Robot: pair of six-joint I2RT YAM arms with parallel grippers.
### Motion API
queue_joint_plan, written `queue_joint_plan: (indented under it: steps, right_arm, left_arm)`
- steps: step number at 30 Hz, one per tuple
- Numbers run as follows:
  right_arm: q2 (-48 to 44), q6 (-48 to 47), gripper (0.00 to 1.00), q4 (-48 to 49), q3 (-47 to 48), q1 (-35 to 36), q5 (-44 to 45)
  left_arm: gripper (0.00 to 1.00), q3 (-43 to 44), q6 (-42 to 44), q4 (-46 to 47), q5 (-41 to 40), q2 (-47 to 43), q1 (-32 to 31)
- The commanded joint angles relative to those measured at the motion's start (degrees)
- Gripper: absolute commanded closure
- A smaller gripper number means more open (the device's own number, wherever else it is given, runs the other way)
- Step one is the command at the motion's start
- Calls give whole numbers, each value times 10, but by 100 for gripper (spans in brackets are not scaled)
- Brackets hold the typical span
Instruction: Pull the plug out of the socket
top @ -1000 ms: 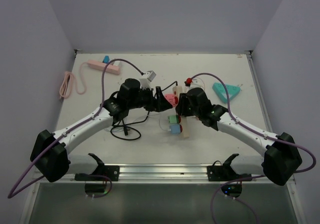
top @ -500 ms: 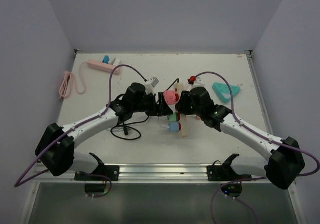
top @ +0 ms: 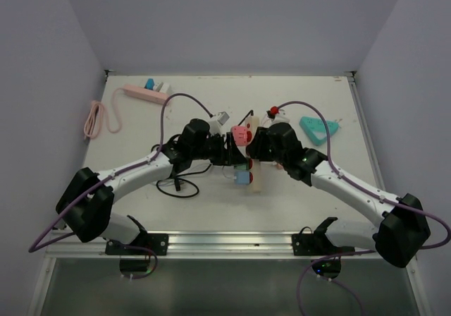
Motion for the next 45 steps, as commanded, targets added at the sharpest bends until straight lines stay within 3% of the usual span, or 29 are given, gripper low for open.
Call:
queue_joint_plan:
  steps: [1, 8, 12, 17, 29, 45]
  right_arm:
    - [-38, 22, 100, 80, 12, 1, 30]
    - [-45, 25, 100, 92, -8, 1, 29]
    - [-54, 15, 100, 90, -28, -1, 46]
    - [-69, -14, 100, 78, -72, -2, 89]
    - [-105, -61, 100, -17, -111, -31, 199]
    - [-59, -65, 100, -68, -81, -33, 222]
  left_arm:
    - [42, -5, -8, 33, 15, 4, -3]
    - [59, -13, -9, 40, 18, 4, -4]
    - [81, -18, -11, 46, 18, -8, -3]
    - [100, -19, -9, 39, 15, -24, 0]
    - [100, -23, 43, -17, 0, -88, 22]
    - [100, 28, 79, -144, -68, -146, 23]
